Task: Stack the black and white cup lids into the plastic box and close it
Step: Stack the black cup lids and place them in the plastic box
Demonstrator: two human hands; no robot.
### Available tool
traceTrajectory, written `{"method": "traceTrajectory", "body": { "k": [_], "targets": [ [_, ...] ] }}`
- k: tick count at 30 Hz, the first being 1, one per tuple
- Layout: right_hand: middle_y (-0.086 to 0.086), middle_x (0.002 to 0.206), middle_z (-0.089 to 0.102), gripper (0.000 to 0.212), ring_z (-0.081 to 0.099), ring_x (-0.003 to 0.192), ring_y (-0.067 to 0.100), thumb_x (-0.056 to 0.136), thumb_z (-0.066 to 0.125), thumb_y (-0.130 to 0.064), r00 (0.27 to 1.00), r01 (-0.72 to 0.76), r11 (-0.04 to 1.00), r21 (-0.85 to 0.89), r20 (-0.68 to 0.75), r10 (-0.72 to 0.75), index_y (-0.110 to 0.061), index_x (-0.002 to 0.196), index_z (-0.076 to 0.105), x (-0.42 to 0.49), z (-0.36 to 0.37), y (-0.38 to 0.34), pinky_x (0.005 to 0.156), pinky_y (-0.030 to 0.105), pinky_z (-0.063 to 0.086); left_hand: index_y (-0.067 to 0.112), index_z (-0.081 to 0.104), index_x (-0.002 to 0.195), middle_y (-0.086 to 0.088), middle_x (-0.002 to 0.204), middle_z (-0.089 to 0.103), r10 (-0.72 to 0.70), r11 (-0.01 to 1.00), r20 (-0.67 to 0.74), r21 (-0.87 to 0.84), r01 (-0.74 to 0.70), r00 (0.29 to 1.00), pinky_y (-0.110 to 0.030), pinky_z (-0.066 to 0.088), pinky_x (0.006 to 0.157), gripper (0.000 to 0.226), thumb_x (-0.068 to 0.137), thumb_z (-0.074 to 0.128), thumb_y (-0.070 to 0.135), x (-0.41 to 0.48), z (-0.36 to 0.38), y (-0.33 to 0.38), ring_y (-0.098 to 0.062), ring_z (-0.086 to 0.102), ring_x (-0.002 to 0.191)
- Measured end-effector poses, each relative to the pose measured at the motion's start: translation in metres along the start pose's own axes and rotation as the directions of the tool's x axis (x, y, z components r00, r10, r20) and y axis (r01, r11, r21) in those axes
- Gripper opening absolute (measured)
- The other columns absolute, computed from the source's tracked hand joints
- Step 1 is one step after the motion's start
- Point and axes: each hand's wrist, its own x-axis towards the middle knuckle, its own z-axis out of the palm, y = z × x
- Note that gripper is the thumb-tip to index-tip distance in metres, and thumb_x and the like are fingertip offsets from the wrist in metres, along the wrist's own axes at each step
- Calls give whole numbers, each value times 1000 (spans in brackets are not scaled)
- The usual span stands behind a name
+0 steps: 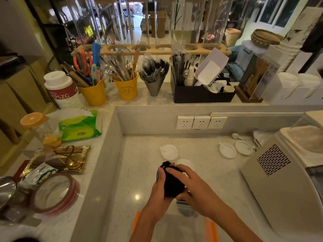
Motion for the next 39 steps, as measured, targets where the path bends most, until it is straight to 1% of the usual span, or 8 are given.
{"method": "traceTrajectory", "body": {
  "k": [4, 7, 9, 12, 17, 24, 34, 39],
  "targets": [
    [-24, 155, 20, 86, 33, 138, 3, 87, 71, -23, 987, 56, 997, -53, 154, -47, -52, 149, 18, 3, -17, 9, 107, 20, 44, 31, 65, 129, -7, 133, 68, -50, 999, 48, 2, 50, 998, -44, 58, 91, 63, 77, 69, 67, 0, -5, -3, -25, 64, 125],
    [-25, 155, 25, 94, 35, 136, -4, 86, 74, -31, 956, -110, 972, 210, 288, 46, -58, 148, 10, 8, -24, 25, 108, 21, 42, 25, 64, 131, -12, 133, 68, -72, 996, 16, -48, 73, 997, -48, 58, 87, 61, 77, 80, 50, 1, -10, -4, -32, 64, 123],
    [-16, 147, 40, 86, 47, 127, 0, 87, 73, -28, 957, -257, 915, 312, 214, 196, -56, 148, 19, 16, -22, 43, 104, 25, 47, 20, 61, 134, -16, 135, 64, -75, 993, -61, -99, 69, 995, -50, 59, 86, 65, 75, 83, 39, 2, -15, -3, -37, 61, 124],
    [2, 133, 56, 53, 59, 109, 13, 92, 68, -24, 889, -437, 899, -1, 148, 433, -31, 140, 46, 32, -3, 83, 97, 31, 52, 17, 60, 133, -18, 133, 64, -67, 989, -142, -143, 47, 988, -53, 58, 86, 60, 78, 78, 31, -2, -27, -1, -36, 60, 123],
    [4, 142, 50, 54, 53, 125, 23, 88, 69, -33, 691, -405, 847, -345, 492, 531, -21, 137, 49, 41, 50, 120, 104, 35, 45, 21, 68, 124, -17, 134, 63, -69, 983, -202, -178, 33, 977, -51, 59, 82, 60, 70, 87, 38, -11, -40, 0, -36, 60, 122],
    [10, 140, 42, 33, 44, 127, 26, 102, 44, -17, 799, -175, 823, -540, 411, 439, -17, 135, 43, 33, 92, 134, 104, 37, 43, 20, 68, 122, -18, 132, 64, -83, 971, -263, -239, 19, 961, -54, 59, 83, 77, 58, 90, 58, -17, -45, 0, -38, 61, 122],
    [12, 142, 40, 55, 47, 121, 30, 96, 50, -22, 839, -61, 733, -677, 364, 406, -21, 147, 30, 17, 76, 134, 95, 39, 50, 23, 74, 111, -11, 113, 76, -48, 978, -247, -209, -5, 968, -52, 61, 81, 62, 61, 86, 58, -8, -40, 1, -32, 69, 110],
    [4, 138, 43, 77, 54, 118, 22, 80, 70, -33, 846, -417, 895, -156, 293, 445, -26, 145, 29, 20, 4, 92, 93, 29, 54, 36, 60, 122, 4, 113, 76, 68, 996, -193, 64, -56, 979, -49, 59, 92, 65, 66, 75, 64, -11, -30, 11, -18, 73, 103]
  ]
}}
